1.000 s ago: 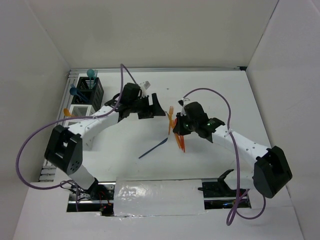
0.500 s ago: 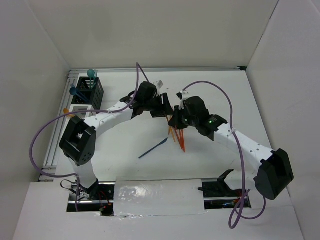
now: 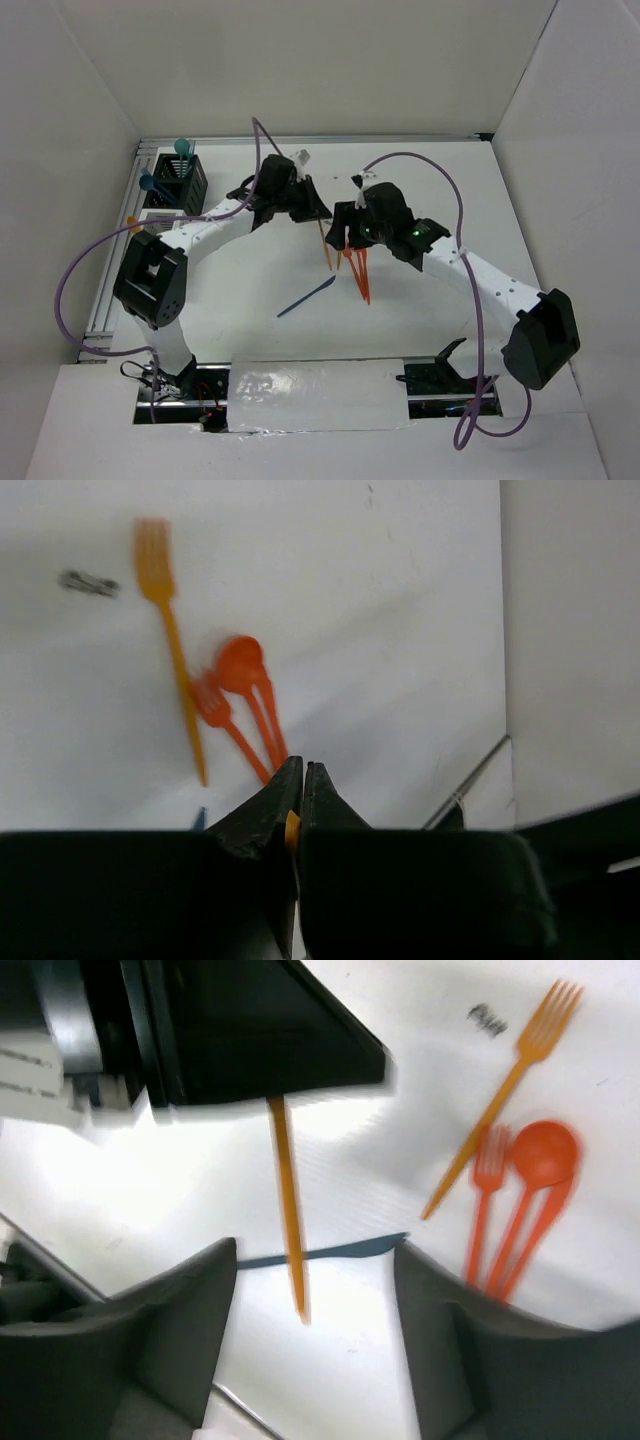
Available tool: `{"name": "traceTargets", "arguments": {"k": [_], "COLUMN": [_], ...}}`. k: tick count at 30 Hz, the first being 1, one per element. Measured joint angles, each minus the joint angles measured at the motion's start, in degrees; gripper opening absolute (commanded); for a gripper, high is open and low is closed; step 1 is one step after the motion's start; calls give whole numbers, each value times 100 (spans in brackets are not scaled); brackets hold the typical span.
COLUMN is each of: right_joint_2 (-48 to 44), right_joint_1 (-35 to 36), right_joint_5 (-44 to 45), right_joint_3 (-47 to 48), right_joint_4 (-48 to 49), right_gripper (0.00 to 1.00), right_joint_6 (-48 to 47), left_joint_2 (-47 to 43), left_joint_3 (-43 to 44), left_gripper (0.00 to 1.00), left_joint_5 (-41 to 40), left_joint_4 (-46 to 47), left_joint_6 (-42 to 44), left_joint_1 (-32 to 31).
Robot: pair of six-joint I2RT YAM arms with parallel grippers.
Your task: Sort the eating utensils into containers
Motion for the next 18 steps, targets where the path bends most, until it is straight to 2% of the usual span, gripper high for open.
{"name": "traceTargets", "arguments": {"k": [2, 4, 6, 9, 11, 14, 16, 18], "right_joint_2": [-11, -72, -223, -444, -562, -621, -592, -538], "right_joint_1": [-37, -92, -210, -407, -531, -612, -623, -623], "right_joint_5": [66, 131, 223, 422, 544, 612, 612, 612], "right_joint_3": [223, 455, 632, 688, 634, 457, 332, 280], "right_joint_4": [-223, -442, -651, -769, -782, -765, -772, -763], "right_gripper": [95, 100, 100, 100, 100, 100, 100, 100], "right_joint_6": [63, 107, 129, 160, 205, 271, 317, 332], "left_joint_2": [-94, -313, -678, -1593, -2411, -3333, -3628, -3766], "left_joint_3": [-146, -313, -437, -748, -929, -920, -767, -702], "left_gripper": [4, 4, 5, 5, 5, 4, 5, 4], "left_joint_5": [31, 103, 116, 481, 496, 461, 291, 109], "left_joint_4": [81, 63, -13, 31, 85, 236, 221, 258], "left_joint_6": [138, 330, 570, 1040, 1434, 2026, 2450, 2874], "left_joint_1": [348, 898, 1537, 2848, 4076, 5421, 5696, 5676]}}
